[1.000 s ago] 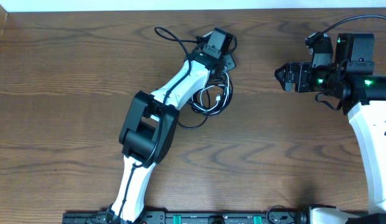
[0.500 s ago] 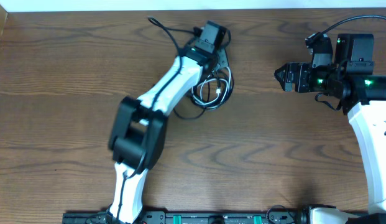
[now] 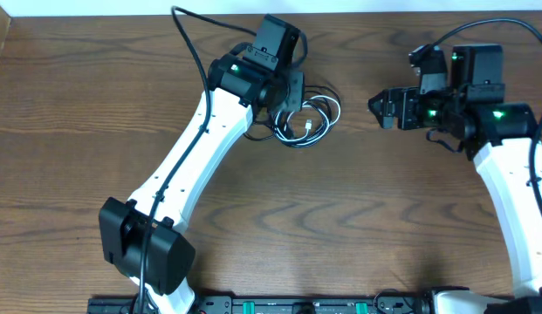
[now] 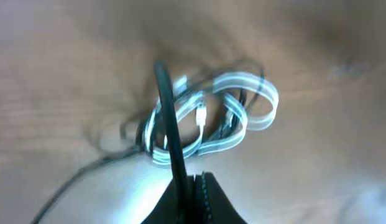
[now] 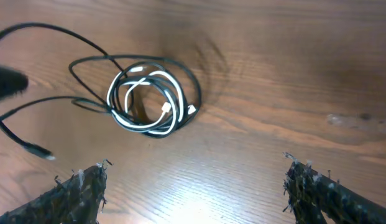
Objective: Untangle cables
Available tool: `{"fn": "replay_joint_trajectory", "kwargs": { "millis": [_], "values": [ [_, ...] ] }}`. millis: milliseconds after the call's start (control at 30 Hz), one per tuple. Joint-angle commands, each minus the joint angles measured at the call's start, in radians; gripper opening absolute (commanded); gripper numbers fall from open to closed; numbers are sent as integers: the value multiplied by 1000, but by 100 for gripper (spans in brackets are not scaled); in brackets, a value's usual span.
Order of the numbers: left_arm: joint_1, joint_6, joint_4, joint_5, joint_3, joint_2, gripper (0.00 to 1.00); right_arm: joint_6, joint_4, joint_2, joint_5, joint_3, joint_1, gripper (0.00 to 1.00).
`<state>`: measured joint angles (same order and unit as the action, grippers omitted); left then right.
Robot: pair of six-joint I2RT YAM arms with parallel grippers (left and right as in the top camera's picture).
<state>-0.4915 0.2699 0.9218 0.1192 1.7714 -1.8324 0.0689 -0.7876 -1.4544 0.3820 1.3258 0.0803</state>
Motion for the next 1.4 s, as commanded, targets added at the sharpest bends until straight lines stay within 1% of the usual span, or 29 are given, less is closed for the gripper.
{"fn": "replay_joint_trajectory", "kwargs": {
  "millis": [0, 67, 167, 233, 333, 567, 633, 767, 933, 967, 1067, 1100, 1167, 1267, 1367],
  "values": [
    [13, -145, 67, 95, 2, 19, 8, 19, 3, -25, 6, 18, 22, 90],
    [21, -185, 120, 103, 2, 19, 8, 25, 6, -35, 6, 18, 28, 90],
    [38, -194, 164, 111, 2, 19, 8, 25, 9, -45, 6, 18, 33, 90],
    [51, -214, 178, 147, 2, 19, 7, 28, 10, -52, 6, 18, 35, 90],
    [83, -264, 177, 295, 2, 19, 7, 29, 13, -66, 6, 18, 36, 90],
    [164, -277, 169, 523, 2, 19, 7, 31, 41, -76, 20, 18, 45, 91],
    [182, -277, 169, 556, 4, 19, 7, 32, 53, -79, 32, 18, 55, 91],
    [208, -277, 163, 570, 8, 26, 7, 46, 82, -96, 39, 18, 85, 91],
    [239, -277, 170, 568, 8, 32, 8, 119, 132, -157, 39, 18, 121, 89],
    [243, -277, 174, 568, 8, 32, 12, 119, 145, -172, 40, 18, 128, 89],
    [244, -277, 177, 568, 8, 32, 15, 119, 179, -206, 39, 18, 142, 88],
    [244, -277, 175, 568, 8, 32, 15, 118, 198, -222, 39, 18, 147, 89],
    [245, -277, 157, 569, 8, 37, 8, 118, 217, -240, 39, 18, 149, 89],
    [245, -275, 101, 570, 8, 66, 8, 117, 239, -260, 39, 18, 150, 89],
    [245, -253, 17, 569, 8, 134, 8, 117, 262, -281, 19, 18, 150, 89]
  ]
}}
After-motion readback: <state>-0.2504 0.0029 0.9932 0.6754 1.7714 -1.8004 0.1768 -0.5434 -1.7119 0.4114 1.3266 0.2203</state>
